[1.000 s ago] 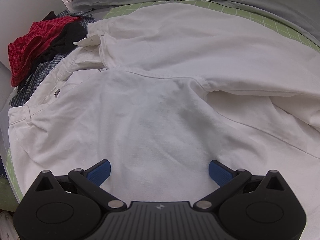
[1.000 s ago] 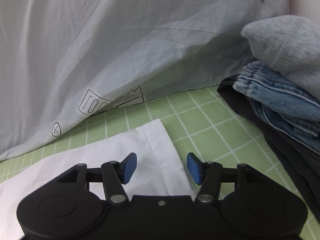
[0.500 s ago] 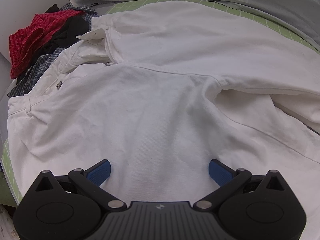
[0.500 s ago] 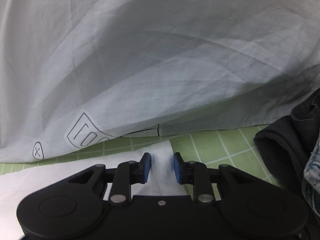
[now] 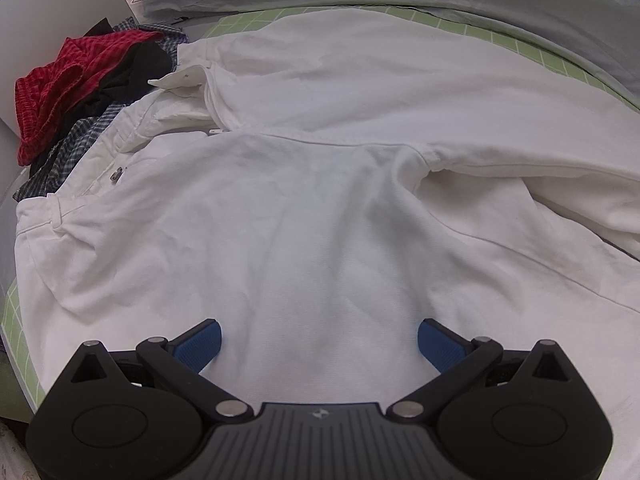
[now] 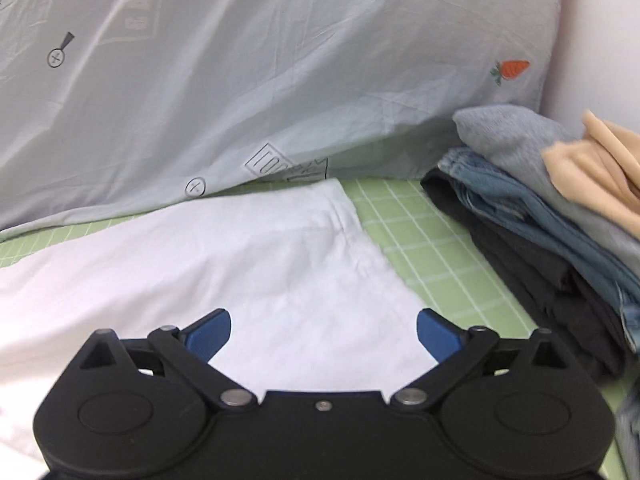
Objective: Fold clothes
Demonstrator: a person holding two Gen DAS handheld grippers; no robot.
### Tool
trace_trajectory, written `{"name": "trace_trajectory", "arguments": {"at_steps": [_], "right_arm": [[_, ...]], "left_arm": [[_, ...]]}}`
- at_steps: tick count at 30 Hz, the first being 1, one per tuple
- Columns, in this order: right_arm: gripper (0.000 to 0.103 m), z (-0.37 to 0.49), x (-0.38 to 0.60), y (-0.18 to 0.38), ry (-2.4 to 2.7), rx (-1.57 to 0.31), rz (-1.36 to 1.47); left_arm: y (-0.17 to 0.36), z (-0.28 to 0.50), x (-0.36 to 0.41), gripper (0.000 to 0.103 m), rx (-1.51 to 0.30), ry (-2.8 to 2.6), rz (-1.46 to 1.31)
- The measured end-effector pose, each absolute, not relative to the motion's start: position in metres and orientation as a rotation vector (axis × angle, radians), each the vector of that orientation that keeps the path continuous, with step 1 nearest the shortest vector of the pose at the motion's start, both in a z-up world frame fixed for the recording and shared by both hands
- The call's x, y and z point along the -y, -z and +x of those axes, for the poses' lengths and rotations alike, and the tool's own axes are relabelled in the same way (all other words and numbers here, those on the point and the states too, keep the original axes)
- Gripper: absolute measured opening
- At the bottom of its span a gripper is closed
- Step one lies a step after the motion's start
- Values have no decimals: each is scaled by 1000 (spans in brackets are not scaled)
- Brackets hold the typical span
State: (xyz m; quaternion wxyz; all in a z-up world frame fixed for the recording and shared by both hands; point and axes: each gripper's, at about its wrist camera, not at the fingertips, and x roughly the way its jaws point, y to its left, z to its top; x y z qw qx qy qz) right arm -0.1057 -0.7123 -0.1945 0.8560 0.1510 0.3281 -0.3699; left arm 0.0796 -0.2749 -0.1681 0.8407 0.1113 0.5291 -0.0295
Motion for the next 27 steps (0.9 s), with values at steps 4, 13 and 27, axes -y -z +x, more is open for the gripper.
{"name": "trace_trajectory", "arguments": {"at_steps": [4, 13, 27], "right_arm": [[103, -173, 650, 206, 747, -734, 433], [103, -262, 562, 231, 717, -802, 590], [103, -342, 525, 234, 645, -720, 752]], "left_arm": [[160, 61, 270, 103, -1111, 128, 217], [167, 23, 239, 103, -1178, 188, 143], [181, -45, 220, 103, -1190, 240, 246]]}}
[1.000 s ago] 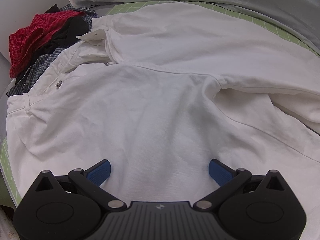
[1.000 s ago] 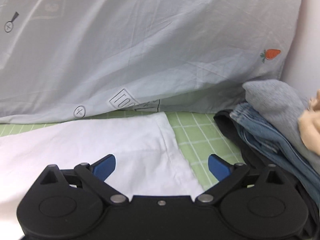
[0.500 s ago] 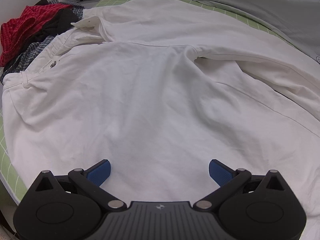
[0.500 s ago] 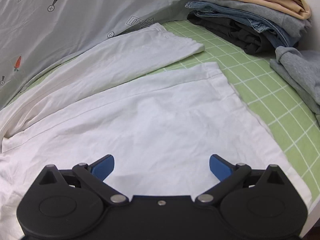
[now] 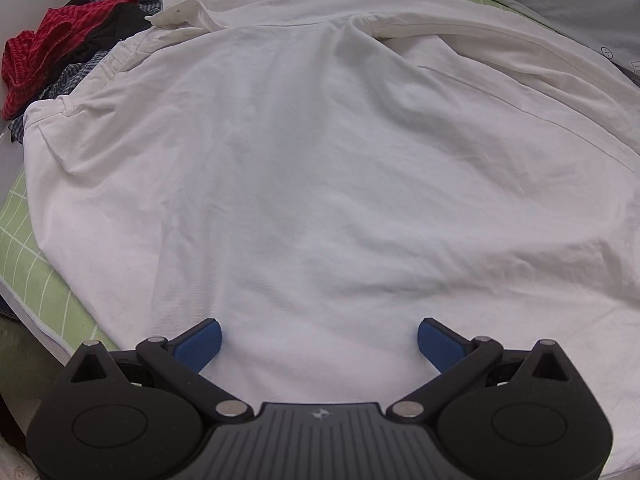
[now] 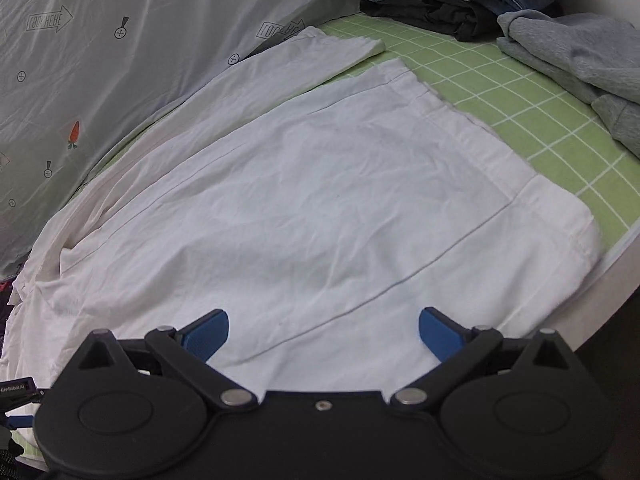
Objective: Fold clothes
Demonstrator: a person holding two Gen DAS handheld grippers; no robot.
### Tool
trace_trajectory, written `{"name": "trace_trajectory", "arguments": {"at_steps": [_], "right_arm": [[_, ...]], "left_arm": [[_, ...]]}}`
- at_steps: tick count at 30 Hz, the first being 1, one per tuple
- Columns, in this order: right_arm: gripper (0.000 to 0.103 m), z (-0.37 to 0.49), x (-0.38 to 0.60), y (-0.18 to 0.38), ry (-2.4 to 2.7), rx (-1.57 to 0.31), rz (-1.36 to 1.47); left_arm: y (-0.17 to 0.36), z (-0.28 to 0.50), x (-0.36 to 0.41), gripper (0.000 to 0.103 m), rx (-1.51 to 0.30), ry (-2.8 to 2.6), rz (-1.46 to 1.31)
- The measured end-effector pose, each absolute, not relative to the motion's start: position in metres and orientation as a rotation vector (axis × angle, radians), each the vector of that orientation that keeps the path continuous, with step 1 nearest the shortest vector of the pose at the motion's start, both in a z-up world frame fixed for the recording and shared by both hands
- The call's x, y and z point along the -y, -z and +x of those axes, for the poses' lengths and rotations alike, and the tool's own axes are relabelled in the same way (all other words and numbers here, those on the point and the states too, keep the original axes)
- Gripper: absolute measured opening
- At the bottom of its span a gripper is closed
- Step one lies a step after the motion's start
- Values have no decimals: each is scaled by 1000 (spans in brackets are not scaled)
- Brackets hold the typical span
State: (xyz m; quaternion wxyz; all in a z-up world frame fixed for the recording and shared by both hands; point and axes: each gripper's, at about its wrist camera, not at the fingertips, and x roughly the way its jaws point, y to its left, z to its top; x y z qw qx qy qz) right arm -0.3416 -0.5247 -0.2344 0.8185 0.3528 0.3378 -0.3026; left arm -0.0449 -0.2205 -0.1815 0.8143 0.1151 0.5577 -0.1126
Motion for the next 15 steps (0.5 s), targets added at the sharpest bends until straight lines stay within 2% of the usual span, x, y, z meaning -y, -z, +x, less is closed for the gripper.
{"name": "trace_trajectory", "arguments": {"at_steps": [15], "right_arm": [[103, -371, 520, 227, 663, -633, 805]], "left_arm": [[185, -50, 221, 103, -1207, 242, 227]]}}
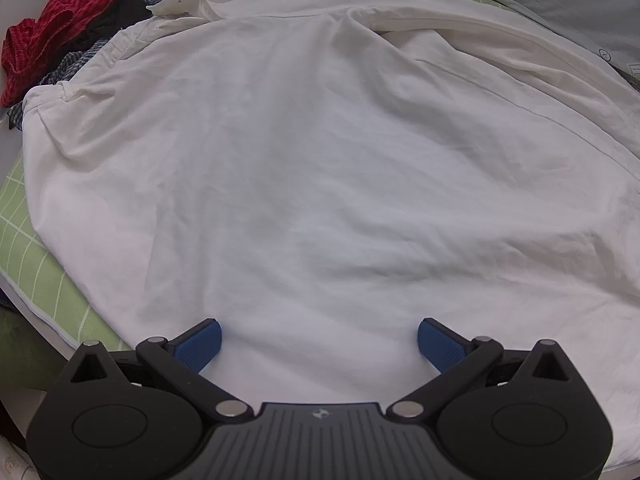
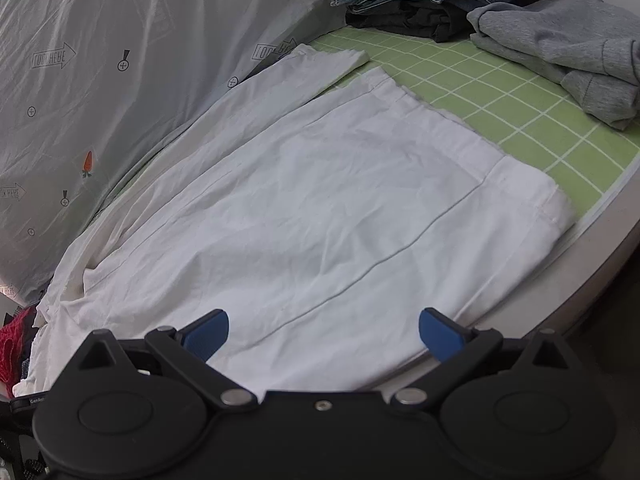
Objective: Fold clothes
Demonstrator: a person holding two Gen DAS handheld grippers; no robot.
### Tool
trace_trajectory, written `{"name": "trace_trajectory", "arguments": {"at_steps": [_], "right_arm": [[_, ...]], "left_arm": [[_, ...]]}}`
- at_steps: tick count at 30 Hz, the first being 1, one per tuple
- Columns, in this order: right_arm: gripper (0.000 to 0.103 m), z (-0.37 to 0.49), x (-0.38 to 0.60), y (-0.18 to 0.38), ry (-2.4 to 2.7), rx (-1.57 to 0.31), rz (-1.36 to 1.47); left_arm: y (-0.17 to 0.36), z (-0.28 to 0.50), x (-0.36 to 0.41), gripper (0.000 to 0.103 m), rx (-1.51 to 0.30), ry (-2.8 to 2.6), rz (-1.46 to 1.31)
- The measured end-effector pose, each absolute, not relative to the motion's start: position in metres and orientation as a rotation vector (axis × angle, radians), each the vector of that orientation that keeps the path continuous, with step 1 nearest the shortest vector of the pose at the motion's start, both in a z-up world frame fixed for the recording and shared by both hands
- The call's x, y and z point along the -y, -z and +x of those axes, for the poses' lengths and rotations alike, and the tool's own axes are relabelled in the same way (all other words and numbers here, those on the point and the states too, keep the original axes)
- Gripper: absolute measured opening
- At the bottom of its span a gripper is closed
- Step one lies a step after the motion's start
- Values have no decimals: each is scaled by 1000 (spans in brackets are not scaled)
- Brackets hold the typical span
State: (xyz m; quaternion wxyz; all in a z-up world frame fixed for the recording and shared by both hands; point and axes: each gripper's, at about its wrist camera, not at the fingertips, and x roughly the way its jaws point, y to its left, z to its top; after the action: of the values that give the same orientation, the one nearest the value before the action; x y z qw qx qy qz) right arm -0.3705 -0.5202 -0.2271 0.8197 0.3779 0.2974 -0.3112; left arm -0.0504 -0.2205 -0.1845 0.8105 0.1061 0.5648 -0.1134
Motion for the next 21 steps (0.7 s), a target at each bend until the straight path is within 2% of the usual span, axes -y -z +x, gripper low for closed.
{"name": "trace_trajectory", "arguments": {"at_steps": [12, 21], "right_arm": [[103, -400, 545, 235, 863, -562, 895], [103, -387, 550, 236, 857, -583, 868]], "left_arm": [[186, -49, 222, 103, -1220, 236, 222], [187, -49, 222, 103, -1220, 230, 219]]}}
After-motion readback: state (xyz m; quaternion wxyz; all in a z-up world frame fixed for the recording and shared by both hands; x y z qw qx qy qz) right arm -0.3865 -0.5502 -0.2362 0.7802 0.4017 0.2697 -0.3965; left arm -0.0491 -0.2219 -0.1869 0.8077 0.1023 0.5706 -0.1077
